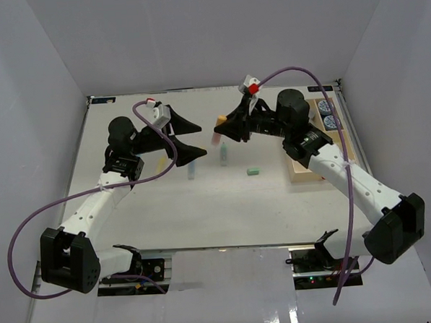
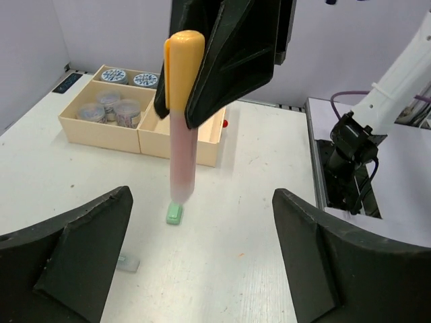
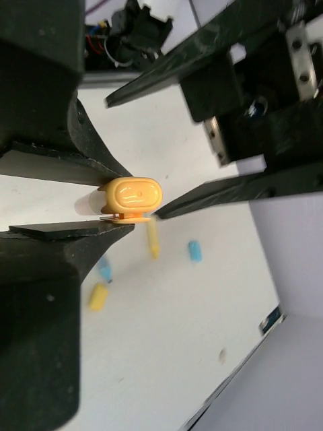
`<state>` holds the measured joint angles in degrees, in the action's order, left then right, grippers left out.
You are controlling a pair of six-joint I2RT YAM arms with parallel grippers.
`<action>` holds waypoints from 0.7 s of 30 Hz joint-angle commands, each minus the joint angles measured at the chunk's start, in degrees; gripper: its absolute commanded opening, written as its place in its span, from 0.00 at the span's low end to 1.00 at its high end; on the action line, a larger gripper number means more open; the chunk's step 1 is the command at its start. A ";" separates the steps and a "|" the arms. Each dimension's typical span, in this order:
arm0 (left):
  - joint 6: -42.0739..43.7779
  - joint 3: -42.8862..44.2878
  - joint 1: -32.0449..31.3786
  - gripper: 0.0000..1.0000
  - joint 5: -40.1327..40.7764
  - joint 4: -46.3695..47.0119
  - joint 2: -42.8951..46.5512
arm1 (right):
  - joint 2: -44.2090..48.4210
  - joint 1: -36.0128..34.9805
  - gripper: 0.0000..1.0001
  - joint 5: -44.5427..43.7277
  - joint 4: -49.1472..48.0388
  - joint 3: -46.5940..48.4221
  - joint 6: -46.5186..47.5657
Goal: Sort the stationery into containers
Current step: Place the pen in the storage box.
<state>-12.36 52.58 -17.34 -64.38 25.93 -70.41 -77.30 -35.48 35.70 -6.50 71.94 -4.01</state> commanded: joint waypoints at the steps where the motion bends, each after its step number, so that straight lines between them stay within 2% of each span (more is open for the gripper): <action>1: 3.22 2.35 -0.23 0.97 4.95 -4.82 1.07 | 6.44 3.83 0.08 -10.45 -1.85 -5.13 -2.13; 5: 2.96 3.32 -0.23 0.98 15.22 -8.52 0.28 | 13.83 12.86 0.08 -23.02 -1.67 -15.58 -7.05; 6: 2.00 3.67 -0.32 0.98 21.95 -9.75 -0.25 | 16.45 14.90 0.08 -23.92 -1.32 -19.78 -8.54; 8: 1.38 4.72 -0.32 0.98 29.53 -13.61 -0.69 | 19.27 21.64 0.08 -25.85 -0.45 -23.41 -13.19; 9: 0.85 5.16 -0.32 0.98 36.97 -15.19 -1.04 | 19.99 23.77 0.08 -25.95 -0.35 -26.91 -14.69; 14: 0.23 6.57 -0.32 0.98 55.47 -23.02 -0.52 | 20.44 37.38 0.08 -25.16 -0.53 -33.00 -20.95; 16: -0.03 6.75 -0.32 0.98 62.49 -25.39 -0.08 | 19.21 39.95 0.08 -24.89 -0.53 -34.14 -21.47; 21: 1.63 5.44 -0.32 0.98 67.63 -25.14 1.50 | 13.59 45.76 0.08 -23.05 -2.89 -35.46 -23.67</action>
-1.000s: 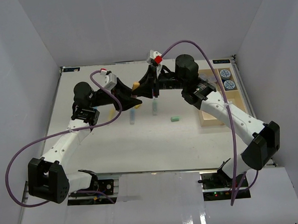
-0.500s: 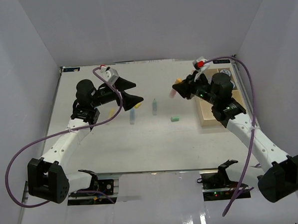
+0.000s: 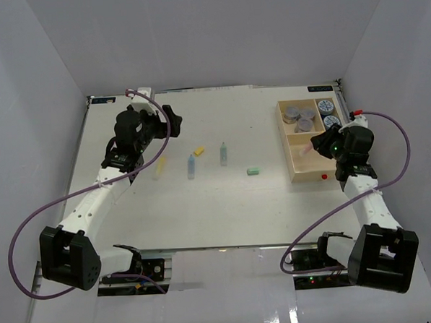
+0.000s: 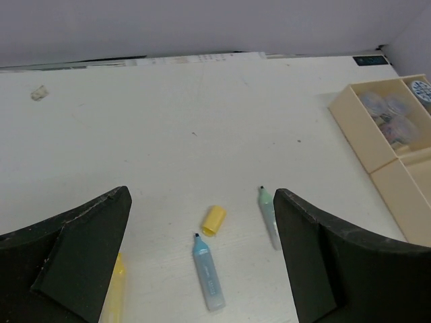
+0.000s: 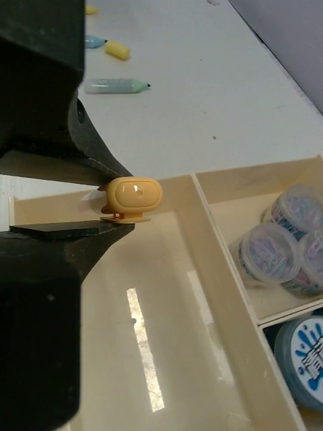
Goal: Sort the stationery into containers
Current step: Place the pen in the storage box.
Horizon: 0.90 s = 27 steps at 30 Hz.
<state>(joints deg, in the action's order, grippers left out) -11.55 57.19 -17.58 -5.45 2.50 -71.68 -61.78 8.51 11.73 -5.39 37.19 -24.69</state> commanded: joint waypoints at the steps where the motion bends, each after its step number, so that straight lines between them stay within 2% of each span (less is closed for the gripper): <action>1: 1.00 0.82 -0.08 0.98 8.97 -1.62 2.77 | -2.81 2.29 0.08 1.45 -4.89 -0.98 -3.43; 6: 1.71 0.91 -0.17 0.98 10.02 -2.15 1.46 | -11.25 3.70 0.08 3.65 -7.09 0.86 -4.84; 11: 1.62 1.70 -0.17 0.98 9.50 -3.89 0.23 | -16.96 4.14 0.18 4.00 -7.62 2.45 -7.30; 14: 1.53 1.87 -0.08 0.98 9.41 -4.26 -0.21 | -19.42 4.40 0.32 4.71 -7.53 3.41 -7.39; 15: 1.44 1.87 -0.08 0.98 9.15 -4.26 -0.39 | -19.78 4.49 0.41 4.62 -7.45 3.50 -7.13; 17: 1.36 1.96 -0.08 0.98 8.71 -4.44 -0.92 | -20.31 4.93 0.52 3.84 -6.40 3.77 -6.43; 18: 1.18 2.05 -0.08 0.98 8.44 -4.44 -1.09 | -20.22 5.11 0.62 3.48 -5.69 3.94 -5.90; 21: 0.39 2.40 -0.08 0.98 7.39 -4.87 -1.97 | -18.56 5.20 0.76 0.67 -2.00 4.99 -3.63; 24: -0.05 3.01 -0.08 0.98 6.69 -5.58 -2.76 | -15.14 5.20 0.83 -2.58 2.21 6.22 -1.34; 27: -0.49 3.72 -0.08 0.98 6.33 -6.72 -3.82 | -10.13 5.02 0.86 -5.74 5.30 7.11 1.65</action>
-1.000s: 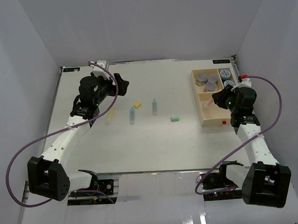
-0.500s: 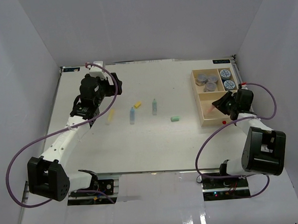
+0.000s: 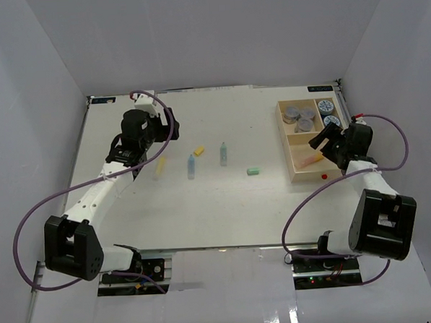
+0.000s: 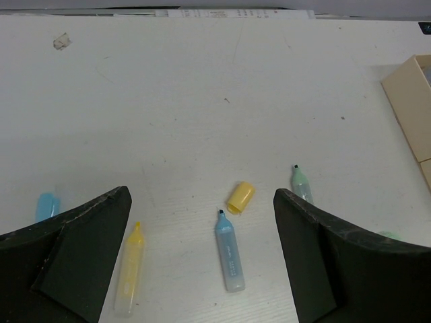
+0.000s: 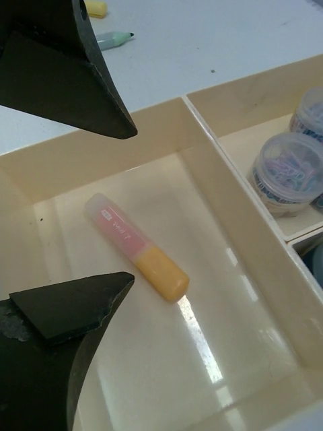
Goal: Sort the stationery into containers
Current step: Place the pen in the storage box, then pick up the pen from the center of the board.
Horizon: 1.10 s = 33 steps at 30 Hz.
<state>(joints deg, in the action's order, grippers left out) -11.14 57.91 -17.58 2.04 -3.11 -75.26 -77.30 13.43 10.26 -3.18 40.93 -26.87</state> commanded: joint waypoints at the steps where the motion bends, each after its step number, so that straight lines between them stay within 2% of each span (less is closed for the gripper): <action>1: -1.17 3.52 -0.17 0.98 -1.16 -1.97 -0.58 | 8.53 -0.07 0.86 -4.98 4.14 3.37 5.24; 6: -2.40 5.28 -0.17 0.98 -0.90 -4.96 -2.86 | 17.08 -4.98 0.89 -6.65 8.62 4.16 8.94; 9: -3.01 6.51 -0.17 0.98 -0.99 -6.72 -4.01 | 19.46 -13.06 0.90 -9.99 11.00 6.43 10.70; 10: -3.19 6.77 -0.08 0.98 -0.90 -7.16 -4.19 | 19.55 -19.34 0.91 -12.26 12.13 7.05 10.88; 12: -3.28 7.30 -0.08 0.98 -0.55 -7.78 -4.36 | 18.15 -24.74 0.93 -15.44 12.93 9.07 10.96; 16: -3.37 6.95 -0.08 0.98 -0.29 -8.40 -4.01 | 12.01 -36.25 0.93 -19.48 14.08 12.24 9.82; 22: -3.10 5.81 -0.08 0.98 -0.11 -8.49 -2.78 | -3.00 -45.49 0.92 -25.02 14.87 19.69 8.33; 33: -4.77 9.33 -0.17 0.98 -1.52 -13.85 -9.37 | -23.85 -51.83 0.90 -28.54 18.46 37.28 8.15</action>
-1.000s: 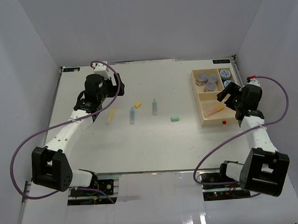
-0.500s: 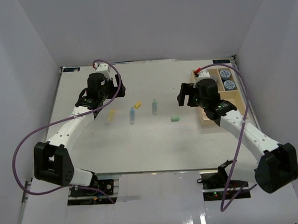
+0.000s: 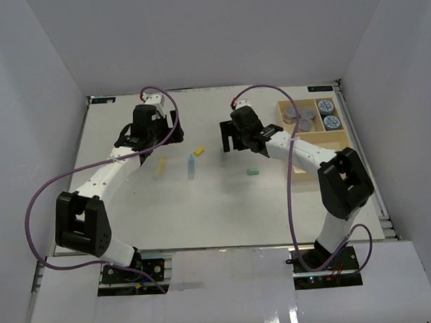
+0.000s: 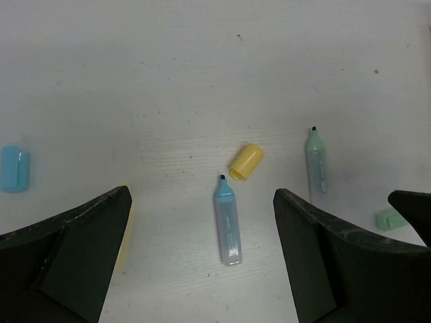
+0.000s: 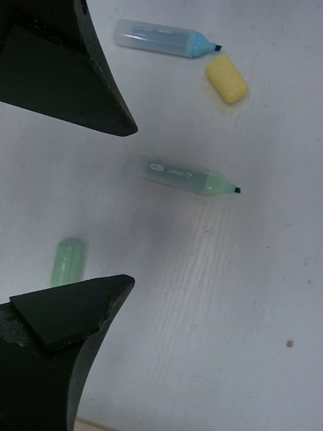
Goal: Sort the stationery into containers
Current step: Pick up the pen from the center of the board.
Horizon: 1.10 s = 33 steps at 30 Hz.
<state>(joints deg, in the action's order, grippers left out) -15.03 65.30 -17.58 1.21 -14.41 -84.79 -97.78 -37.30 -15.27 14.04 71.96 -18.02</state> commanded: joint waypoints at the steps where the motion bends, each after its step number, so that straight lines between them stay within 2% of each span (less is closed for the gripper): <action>1: -0.79 1.94 -0.08 0.98 -0.51 -2.55 0.16 | -6.26 -1.46 0.89 -3.62 1.68 7.65 -0.70; 13: -0.62 2.20 -0.08 0.98 0.37 -2.81 0.24 | -21.13 -3.39 0.74 -7.67 5.56 21.19 -3.95; 21: -0.62 2.29 0.01 0.98 -0.33 -2.81 0.42 | -25.61 -3.66 0.64 -8.20 6.34 23.66 -5.62; 33: -0.62 2.29 0.09 0.98 -1.12 -2.72 0.60 | -24.57 -4.54 0.58 -7.76 5.82 20.94 -6.41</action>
<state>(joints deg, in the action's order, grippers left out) -15.51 65.43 -17.58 0.89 -16.78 -86.04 -124.11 -40.91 -21.98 20.49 93.45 -23.42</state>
